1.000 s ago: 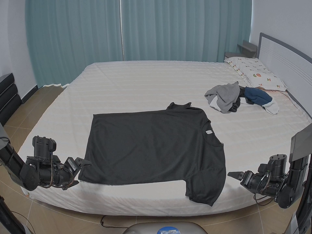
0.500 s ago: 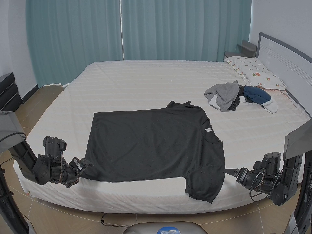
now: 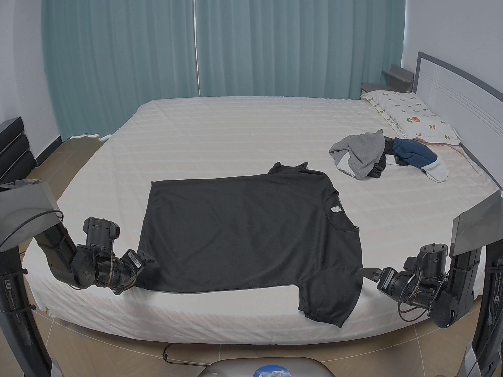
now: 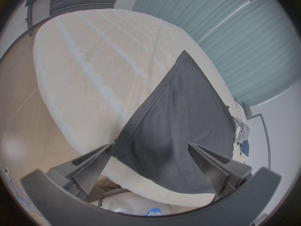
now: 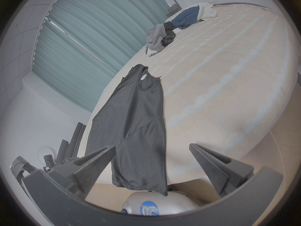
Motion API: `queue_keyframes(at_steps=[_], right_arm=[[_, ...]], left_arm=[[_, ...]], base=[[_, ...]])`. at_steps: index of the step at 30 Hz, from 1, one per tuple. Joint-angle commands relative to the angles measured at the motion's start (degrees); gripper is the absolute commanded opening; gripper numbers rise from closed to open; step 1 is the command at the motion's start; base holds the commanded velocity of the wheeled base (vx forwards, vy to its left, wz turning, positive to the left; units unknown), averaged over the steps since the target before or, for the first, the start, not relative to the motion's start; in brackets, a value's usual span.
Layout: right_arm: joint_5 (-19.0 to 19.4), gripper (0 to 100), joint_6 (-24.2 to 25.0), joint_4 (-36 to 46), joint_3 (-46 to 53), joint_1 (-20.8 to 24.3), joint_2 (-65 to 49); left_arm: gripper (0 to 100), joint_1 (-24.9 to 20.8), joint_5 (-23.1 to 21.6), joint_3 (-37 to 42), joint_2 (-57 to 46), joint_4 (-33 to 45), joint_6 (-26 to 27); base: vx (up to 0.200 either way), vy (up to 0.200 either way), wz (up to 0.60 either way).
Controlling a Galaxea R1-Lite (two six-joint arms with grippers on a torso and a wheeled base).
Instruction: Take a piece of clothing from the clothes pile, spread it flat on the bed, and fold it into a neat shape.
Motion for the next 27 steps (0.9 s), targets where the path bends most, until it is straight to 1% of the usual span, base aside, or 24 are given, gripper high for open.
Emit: queue_keyframes(at_steps=[1, 4, 9, 13, 15, 19, 24, 25, 27], right_arm=[[0.01, 100, -0.01, -0.17, -0.52, -0.13, 0.95], [0.01, 100, -0.01, 0.18, -1.23, -0.13, 1.65], [0.10, 100, -0.01, 0.36, -1.58, 0.40, 2.27], [0.19, 100, -0.01, 0.97, -2.63, 0.57, 3.15], [0.19, 100, -0.01, 3.08, -4.21, 0.92, 3.50], [0.28, 100, -0.01, 4.49, -5.53, 1.36, 3.32], [0.28, 100, 0.07, 4.93, -7.47, 3.12, 3.76], [0.19, 0, 0.07, 5.10, -7.64, 3.30, 4.03], [0.19, 0, 0.07, 5.28, -7.99, 3.47, 4.38]], left_arm=[[0, 0.44, -0.20, -0.41, 1.19, 0.02, -0.09], [0, 1.32, -0.37, 0.12, 1.01, 0.02, -0.09], [0, 1.40, -0.02, 1.79, 0.66, 0.11, 0.18], [0, 1.93, 0.07, 3.37, -0.57, 0.02, 2.20], [0, 2.02, 0.16, 3.81, -1.10, 0.02, 2.99], [0, 2.37, 0.07, 3.90, -1.45, 0.02, 2.81], [0, 2.72, -0.02, 3.81, -0.92, 0.02, 2.81], [0, 2.72, -0.02, 3.81, -1.01, -0.07, 2.81], [0, 2.81, -0.02, 3.81, -1.01, -0.07, 2.81]], base=[[0.000, 0.000, 0.00], [0.000, 0.000, 0.00], [0.000, 0.000, 0.00], [0.000, 0.000, 0.00], [0.000, 0.000, 0.00], [0.000, 0.000, 0.00], [0.000, 0.000, 0.00], [0.000, 0.000, 0.00], [0.000, 0.000, 0.00]])
